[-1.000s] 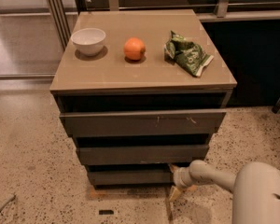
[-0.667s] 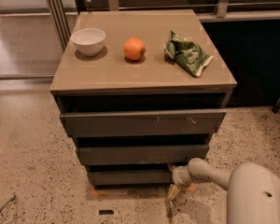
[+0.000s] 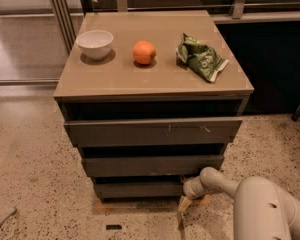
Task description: Open bottom drawer
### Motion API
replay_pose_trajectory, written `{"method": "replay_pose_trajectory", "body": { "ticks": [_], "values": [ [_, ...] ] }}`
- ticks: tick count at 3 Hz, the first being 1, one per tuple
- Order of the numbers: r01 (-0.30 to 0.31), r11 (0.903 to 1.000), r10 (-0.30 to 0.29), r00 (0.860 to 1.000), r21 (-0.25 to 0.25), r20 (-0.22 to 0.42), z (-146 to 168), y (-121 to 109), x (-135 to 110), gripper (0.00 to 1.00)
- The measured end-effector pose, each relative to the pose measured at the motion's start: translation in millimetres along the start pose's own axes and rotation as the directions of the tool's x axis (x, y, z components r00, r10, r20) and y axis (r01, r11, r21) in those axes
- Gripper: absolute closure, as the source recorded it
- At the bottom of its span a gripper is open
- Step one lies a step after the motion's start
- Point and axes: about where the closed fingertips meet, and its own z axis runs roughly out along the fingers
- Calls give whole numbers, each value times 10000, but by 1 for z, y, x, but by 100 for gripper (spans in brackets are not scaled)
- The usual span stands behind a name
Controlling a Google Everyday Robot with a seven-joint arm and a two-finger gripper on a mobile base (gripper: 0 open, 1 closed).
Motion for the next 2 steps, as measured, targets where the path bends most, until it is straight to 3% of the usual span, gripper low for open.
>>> {"method": "replay_pose_trajectory", "body": {
  "ticks": [2],
  "values": [
    [-246, 9986, 237, 9995, -469, -203, 1, 9, -3, 0]
  ]
}}
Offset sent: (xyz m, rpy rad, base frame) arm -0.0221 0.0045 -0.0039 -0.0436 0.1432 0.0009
